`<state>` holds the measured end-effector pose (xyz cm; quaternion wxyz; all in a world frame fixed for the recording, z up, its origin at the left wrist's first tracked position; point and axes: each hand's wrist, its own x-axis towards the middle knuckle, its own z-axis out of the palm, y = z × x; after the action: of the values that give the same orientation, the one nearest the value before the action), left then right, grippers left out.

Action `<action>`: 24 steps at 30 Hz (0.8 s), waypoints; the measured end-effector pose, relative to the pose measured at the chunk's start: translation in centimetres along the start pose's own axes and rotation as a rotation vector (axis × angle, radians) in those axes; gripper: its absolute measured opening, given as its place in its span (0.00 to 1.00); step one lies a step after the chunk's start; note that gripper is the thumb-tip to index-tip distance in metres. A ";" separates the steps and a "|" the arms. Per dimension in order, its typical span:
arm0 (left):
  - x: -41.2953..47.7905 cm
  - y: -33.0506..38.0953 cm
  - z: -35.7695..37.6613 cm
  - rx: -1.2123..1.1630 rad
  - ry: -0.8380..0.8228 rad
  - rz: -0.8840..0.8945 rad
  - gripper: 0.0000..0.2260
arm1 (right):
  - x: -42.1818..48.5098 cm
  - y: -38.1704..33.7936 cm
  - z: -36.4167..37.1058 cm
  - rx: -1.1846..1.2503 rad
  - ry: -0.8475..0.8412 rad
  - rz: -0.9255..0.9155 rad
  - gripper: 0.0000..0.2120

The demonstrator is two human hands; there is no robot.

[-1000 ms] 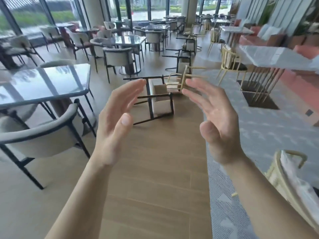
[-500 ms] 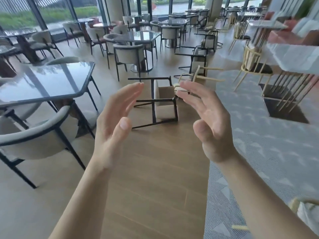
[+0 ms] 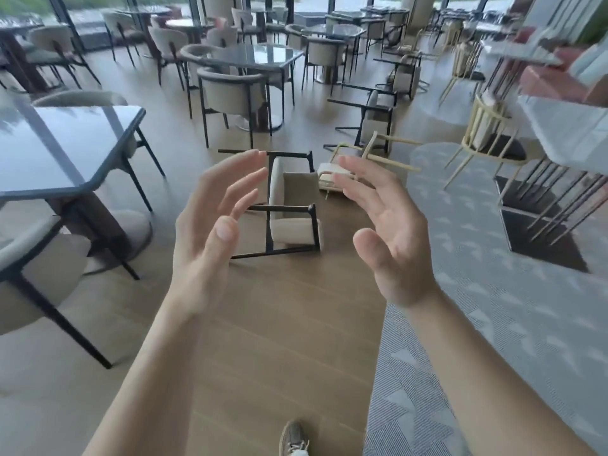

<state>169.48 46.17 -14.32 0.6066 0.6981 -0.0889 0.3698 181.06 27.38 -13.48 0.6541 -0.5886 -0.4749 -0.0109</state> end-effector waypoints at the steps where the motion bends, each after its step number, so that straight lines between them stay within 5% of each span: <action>1: 1.8 -1.3 0.7 -0.018 -0.003 0.001 0.30 | 1.6 1.1 -1.0 -0.023 0.005 0.001 0.45; 15: 25.6 -19.7 14.2 -0.075 -0.125 -0.001 0.31 | 17.5 19.6 -19.7 -0.030 0.106 0.012 0.43; 24: 37.7 -28.6 24.6 -0.032 0.055 0.012 0.30 | 29.1 30.5 -34.4 0.041 -0.010 -0.020 0.36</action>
<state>222.72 43.04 -12.93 0.6177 0.6772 -0.0824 0.3912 235.48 25.72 -13.28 0.6634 -0.5705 -0.4842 -0.0049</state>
